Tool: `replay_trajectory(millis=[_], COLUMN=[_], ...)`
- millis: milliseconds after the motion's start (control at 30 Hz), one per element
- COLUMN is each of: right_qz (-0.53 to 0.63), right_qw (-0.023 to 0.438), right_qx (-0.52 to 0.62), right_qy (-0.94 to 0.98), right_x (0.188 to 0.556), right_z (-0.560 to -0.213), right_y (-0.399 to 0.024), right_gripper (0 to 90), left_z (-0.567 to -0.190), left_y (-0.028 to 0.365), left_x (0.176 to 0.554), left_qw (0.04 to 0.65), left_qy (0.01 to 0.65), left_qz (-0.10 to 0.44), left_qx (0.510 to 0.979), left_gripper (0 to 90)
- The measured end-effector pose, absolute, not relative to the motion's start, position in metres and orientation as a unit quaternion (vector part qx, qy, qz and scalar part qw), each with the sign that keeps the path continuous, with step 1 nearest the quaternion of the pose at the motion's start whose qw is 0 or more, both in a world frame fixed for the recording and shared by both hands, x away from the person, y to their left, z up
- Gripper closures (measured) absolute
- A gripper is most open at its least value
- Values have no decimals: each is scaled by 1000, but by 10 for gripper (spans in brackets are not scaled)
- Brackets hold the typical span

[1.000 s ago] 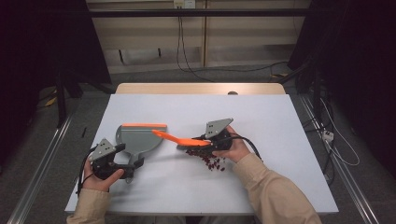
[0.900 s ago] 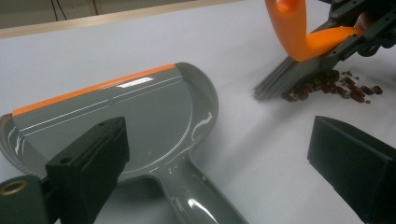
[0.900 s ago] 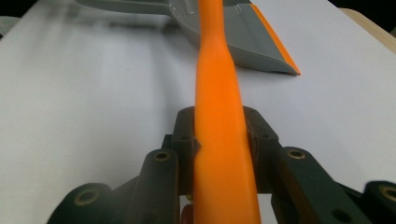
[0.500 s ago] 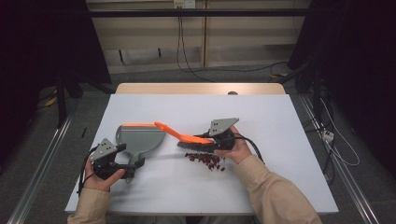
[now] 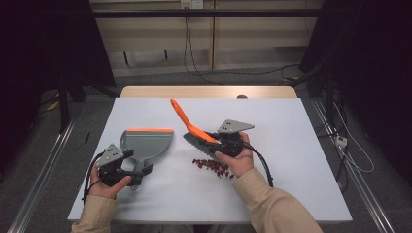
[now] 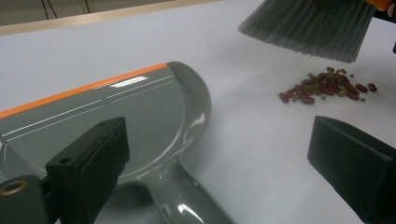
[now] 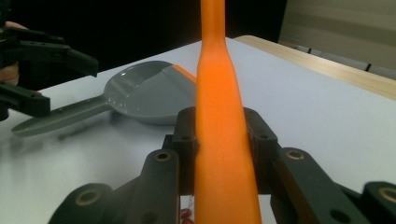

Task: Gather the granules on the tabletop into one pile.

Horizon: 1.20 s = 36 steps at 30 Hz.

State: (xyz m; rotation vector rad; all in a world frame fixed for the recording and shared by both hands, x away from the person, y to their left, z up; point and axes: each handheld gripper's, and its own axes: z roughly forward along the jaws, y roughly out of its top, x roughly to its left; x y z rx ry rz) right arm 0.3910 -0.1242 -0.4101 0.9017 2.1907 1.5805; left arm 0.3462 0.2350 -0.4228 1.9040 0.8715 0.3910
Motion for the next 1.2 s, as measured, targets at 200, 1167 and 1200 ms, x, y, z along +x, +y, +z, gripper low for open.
replay_trajectory(millis=[200, 1167, 1200], right_qz=[549, 520, 521], right_qw=[152, 128, 126], right_qx=[365, 464, 467], right_qy=[736, 705, 704], right_x=[382, 379, 379], right_z=[-414, -449, -450], right_y=[-108, -82, -85], right_gripper=[711, 711, 711], left_z=[-422, -419, -418], left_y=[235, 236, 236], left_x=[345, 342, 342], left_qw=[489, 490, 490], left_qy=[353, 354, 353], left_qz=[160, 165, 167], left_qx=[781, 779, 780], left_gripper=[55, 55, 55])
